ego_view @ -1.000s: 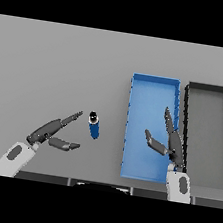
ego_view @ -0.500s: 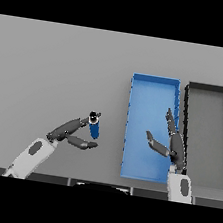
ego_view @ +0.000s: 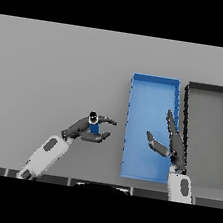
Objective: Pick up the blue pipe and place it into the blue bin.
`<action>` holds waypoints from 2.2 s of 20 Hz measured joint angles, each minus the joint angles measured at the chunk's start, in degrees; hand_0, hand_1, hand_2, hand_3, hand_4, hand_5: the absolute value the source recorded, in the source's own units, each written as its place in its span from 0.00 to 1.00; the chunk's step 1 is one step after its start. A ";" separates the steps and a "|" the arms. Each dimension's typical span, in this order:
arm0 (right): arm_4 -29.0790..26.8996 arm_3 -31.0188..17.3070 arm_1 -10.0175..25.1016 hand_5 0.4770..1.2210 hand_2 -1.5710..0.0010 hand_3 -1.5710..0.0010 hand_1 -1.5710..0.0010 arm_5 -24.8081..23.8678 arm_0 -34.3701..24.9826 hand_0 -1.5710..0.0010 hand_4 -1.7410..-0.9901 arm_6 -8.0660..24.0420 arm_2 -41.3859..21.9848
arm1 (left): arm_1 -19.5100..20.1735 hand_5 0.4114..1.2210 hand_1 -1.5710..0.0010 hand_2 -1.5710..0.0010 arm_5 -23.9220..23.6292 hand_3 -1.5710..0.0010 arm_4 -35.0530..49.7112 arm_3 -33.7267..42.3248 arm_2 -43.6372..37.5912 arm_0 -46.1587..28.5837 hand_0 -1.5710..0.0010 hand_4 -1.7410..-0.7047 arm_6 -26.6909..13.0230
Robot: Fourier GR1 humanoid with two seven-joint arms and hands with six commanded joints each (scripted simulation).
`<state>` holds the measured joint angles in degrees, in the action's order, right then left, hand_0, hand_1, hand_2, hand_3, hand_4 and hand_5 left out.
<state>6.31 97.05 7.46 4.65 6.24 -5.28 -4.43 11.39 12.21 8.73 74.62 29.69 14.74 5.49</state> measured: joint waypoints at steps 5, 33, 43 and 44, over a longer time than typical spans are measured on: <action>-0.27 -0.20 0.29 0.18 1.00 1.00 1.00 -0.18 -1.44 1.00 0.64 0.07 0.48 | -1.72 0.84 0.20 0.18 -1.40 0.23 -0.43 -0.10 0.01 -1.65 0.24 0.13 2.55; 1.10 0.93 -0.95 0.19 1.00 1.00 1.00 -1.21 1.81 1.00 0.72 -1.32 -0.42 | -1.16 1.00 0.00 0.00 -2.82 0.08 1.21 14.68 3.91 3.78 0.00 0.01 -2.97; -17.49 14.80 8.69 0.06 1.00 1.00 1.00 15.29 -3.64 1.00 0.62 8.01 -2.32 | -0.94 1.00 0.00 0.00 -2.55 0.08 1.32 14.45 4.39 3.89 0.00 0.01 -2.75; -17.68 15.76 9.74 0.06 1.00 1.00 1.00 16.03 -5.63 1.00 0.61 10.03 -3.22 | -0.31 1.00 0.00 0.00 -2.28 0.08 1.34 14.70 4.30 3.73 0.00 0.01 -2.34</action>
<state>-11.37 112.81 17.20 20.68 0.61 4.75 -7.64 11.08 9.93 10.06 89.32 33.98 18.47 3.16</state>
